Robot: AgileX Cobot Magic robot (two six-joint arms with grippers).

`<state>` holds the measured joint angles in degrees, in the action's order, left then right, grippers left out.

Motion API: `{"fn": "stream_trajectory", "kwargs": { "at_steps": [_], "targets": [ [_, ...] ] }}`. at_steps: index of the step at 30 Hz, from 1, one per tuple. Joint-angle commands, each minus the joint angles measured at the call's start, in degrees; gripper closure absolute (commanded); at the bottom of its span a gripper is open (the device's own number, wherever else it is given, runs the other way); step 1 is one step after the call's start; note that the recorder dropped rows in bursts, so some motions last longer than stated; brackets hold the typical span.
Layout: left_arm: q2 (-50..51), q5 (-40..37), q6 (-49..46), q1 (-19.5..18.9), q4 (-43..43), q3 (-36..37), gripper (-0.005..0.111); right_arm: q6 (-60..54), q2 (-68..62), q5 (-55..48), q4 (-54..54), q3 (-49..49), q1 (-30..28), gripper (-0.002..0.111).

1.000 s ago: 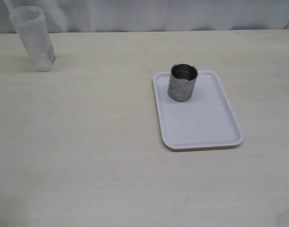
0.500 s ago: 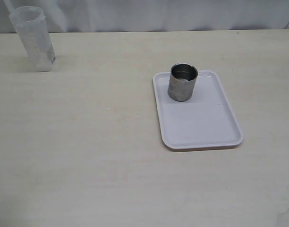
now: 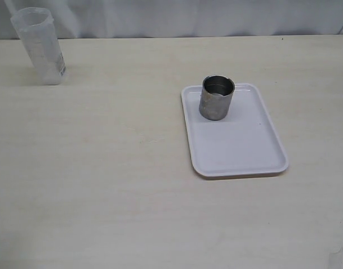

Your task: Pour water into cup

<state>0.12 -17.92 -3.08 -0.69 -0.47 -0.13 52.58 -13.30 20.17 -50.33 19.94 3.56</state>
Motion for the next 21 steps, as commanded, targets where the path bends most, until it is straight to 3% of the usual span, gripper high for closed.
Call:
{"fn": "stream_trajectory", "kwargs": {
  "at_steps": [1,8,21],
  "targets": [
    [-0.12,0.4,0.21,0.01,-0.07,0.13,0.107,-16.99,1.62,-1.06,10.78,-4.52,0.1,0.104],
    [-0.12,0.4,0.21,0.01,-0.07,0.13,0.107,-32.88,4.57,-0.96,27.71,-9.34,0.1,0.104],
    [-0.12,0.4,0.21,0.01,-0.07,0.13,0.107,-43.2,7.3,0.48,38.06,-17.75,0.1,0.104]
  ]
}}
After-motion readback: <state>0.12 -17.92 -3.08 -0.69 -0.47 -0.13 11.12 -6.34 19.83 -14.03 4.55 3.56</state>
